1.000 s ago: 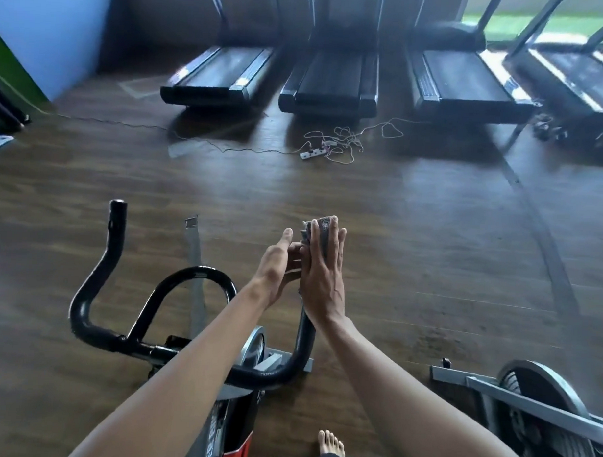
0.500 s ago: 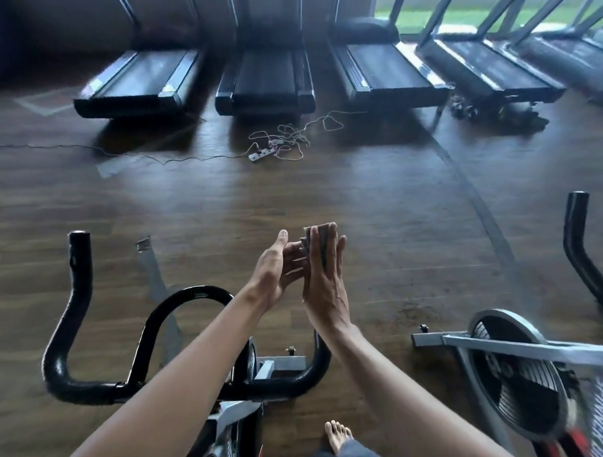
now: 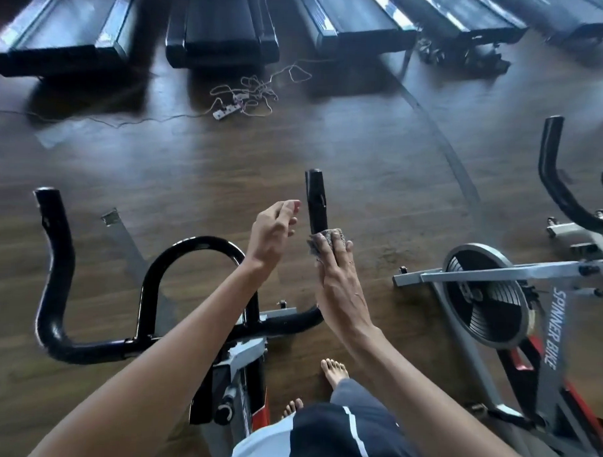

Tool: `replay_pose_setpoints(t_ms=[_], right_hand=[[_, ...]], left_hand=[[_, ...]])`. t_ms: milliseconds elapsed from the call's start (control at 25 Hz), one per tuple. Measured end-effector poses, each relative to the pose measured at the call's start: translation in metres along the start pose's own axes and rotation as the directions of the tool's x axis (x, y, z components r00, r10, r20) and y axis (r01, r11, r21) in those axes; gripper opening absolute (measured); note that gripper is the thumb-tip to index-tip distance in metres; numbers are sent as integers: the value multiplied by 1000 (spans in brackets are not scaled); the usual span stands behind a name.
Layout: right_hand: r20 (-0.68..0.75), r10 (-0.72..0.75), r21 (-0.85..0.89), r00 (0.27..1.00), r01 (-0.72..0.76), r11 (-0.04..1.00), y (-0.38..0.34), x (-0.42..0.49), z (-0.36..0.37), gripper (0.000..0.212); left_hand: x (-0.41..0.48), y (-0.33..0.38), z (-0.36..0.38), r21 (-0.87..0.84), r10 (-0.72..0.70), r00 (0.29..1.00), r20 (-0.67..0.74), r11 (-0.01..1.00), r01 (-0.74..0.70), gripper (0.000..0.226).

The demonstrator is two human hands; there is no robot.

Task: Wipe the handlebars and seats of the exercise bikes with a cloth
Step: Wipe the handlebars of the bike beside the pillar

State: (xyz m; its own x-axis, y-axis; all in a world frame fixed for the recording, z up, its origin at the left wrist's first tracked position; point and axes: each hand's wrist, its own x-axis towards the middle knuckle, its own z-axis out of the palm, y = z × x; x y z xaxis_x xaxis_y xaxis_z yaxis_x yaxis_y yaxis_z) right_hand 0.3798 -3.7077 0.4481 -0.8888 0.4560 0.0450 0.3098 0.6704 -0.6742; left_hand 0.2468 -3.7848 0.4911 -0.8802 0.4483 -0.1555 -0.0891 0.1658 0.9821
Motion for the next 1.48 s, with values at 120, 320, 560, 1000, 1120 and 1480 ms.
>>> replay_pose_setpoints(t_ms=[120, 320, 560, 1000, 1120, 1480], right_hand=[[-4, -48, -92, 999, 47, 995, 8, -18, 8, 64], [-17, 53, 143, 998, -50, 988, -1, -25, 1, 46], [-87, 35, 337, 996, -3, 941, 10, 1, -17, 46], [-103, -286, 485, 953, 299, 822, 39, 130, -42, 45], [-30, -366, 545, 930, 322, 774, 26, 143, -40, 47], [-14, -889, 366, 457, 830, 421, 92, 174, -46, 40]], left_hand=[[-45, -26, -22, 268, 170, 983, -72, 952, -145, 24], [-64, -28, -16, 297, 181, 980, -78, 943, -151, 23], [-30, 7, 21, 264, 191, 969, -157, 953, -145, 27], [14, 25, 65, 122, 43, 885, -465, 992, 15, 19], [16, 25, 73, 83, -20, 856, -517, 994, 74, 16], [1, 34, 91, -255, -180, 845, -504, 966, 54, 33]])
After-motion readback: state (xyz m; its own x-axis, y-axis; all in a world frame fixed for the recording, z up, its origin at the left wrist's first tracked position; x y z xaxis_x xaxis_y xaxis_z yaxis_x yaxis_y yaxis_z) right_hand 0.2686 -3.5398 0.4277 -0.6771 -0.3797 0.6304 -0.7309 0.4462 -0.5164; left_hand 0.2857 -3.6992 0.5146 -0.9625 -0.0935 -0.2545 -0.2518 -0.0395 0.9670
